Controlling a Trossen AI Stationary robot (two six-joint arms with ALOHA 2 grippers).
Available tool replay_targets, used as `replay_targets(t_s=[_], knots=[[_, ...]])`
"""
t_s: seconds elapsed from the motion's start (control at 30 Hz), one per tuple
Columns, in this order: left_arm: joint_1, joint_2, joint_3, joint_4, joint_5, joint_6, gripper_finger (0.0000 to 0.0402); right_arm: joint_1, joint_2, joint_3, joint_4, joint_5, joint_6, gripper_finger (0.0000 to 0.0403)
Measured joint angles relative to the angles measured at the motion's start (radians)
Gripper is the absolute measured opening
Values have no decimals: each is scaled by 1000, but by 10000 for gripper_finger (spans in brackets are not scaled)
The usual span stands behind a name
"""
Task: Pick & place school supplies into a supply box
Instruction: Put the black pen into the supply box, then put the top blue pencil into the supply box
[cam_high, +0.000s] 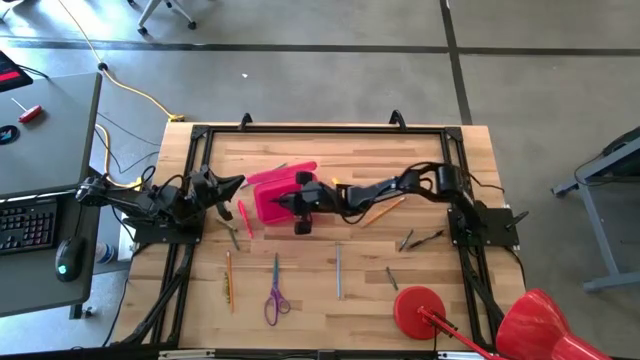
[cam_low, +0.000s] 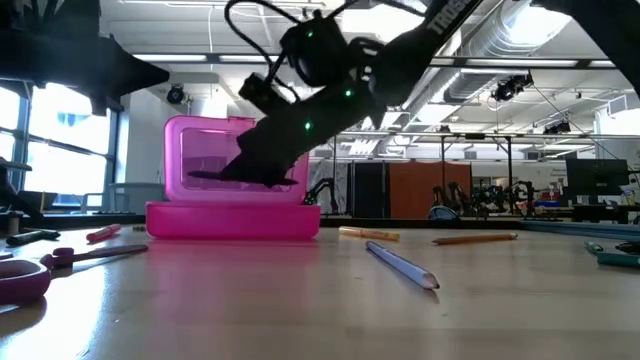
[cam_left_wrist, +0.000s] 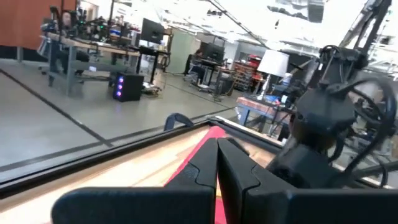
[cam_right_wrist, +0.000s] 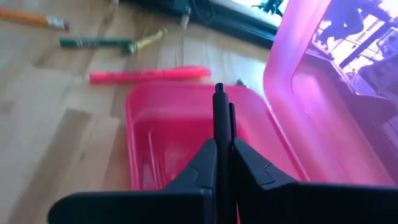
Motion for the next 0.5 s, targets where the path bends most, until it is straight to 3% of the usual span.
replay_targets(t_s=[0.2, 0.5], knots=[[0, 0, 0, -28, 1, 0, 40, -33, 87, 61, -2, -63, -8, 37], [0, 0, 0, -69, -1, -3, 40, -70, 94, 83, -85, 18, -12, 43]])
